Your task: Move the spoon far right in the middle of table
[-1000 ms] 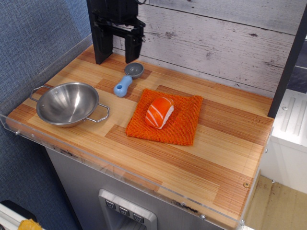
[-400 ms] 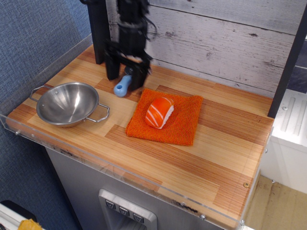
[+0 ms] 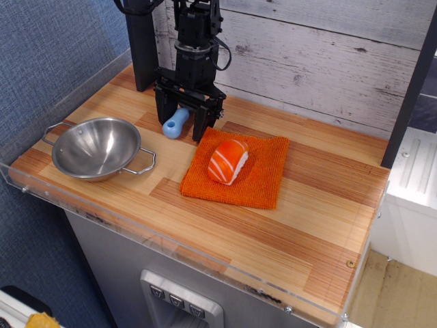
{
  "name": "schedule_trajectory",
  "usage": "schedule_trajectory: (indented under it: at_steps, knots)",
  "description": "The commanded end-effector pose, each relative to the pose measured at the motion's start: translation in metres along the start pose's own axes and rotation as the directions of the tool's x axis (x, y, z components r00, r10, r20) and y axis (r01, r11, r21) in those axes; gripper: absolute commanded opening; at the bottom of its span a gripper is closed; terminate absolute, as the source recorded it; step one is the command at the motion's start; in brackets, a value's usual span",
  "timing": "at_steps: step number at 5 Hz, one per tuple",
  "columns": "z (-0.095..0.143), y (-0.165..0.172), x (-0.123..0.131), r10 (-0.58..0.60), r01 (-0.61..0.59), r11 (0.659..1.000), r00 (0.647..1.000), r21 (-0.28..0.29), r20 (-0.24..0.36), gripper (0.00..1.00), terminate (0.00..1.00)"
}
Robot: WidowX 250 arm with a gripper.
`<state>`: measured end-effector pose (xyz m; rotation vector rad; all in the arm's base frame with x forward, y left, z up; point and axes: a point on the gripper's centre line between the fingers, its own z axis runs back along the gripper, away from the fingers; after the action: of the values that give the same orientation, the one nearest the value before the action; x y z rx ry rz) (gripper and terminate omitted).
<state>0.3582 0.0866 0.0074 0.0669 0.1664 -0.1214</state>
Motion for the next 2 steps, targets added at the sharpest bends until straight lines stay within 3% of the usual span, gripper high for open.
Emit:
schedule_trajectory:
  at_steps: [1, 2]
  knots:
    - [0.0178, 0.0072, -0.0007, 0.021, -0.022, 0.999, 0.998, 0.025, 0.059, 0.0, 0.0]
    - [0.0186, 0.0099, -0.0025, 0.025, -0.026, 0.999, 0.997, 0.022, 0.069, 0.0, 0.0]
